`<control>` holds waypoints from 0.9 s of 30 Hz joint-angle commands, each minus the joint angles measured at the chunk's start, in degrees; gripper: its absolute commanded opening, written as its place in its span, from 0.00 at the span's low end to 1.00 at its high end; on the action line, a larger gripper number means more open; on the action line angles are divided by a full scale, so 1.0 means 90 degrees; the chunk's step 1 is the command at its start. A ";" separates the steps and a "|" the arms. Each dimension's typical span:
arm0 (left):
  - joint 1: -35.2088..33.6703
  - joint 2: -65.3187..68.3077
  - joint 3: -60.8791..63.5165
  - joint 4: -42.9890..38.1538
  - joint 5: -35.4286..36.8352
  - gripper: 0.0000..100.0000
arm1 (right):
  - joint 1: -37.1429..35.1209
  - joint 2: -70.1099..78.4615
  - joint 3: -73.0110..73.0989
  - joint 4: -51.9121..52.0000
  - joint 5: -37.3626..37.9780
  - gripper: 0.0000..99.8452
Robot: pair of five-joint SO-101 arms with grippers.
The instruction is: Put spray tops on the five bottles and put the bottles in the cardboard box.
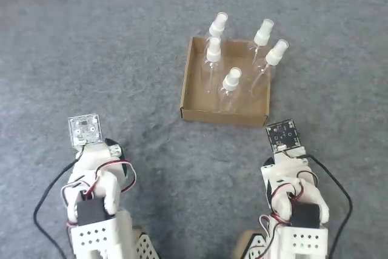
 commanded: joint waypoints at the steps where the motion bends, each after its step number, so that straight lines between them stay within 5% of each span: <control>1: -0.0029 -0.0039 -0.0024 0.0430 0.0049 0.01 | 0.0044 -0.0024 0.0147 0.0142 0.0020 0.04; 27: -0.0039 -0.0049 -0.0024 0.0449 0.0039 0.01 | 0.0034 -0.0073 0.0156 0.0708 0.0059 0.01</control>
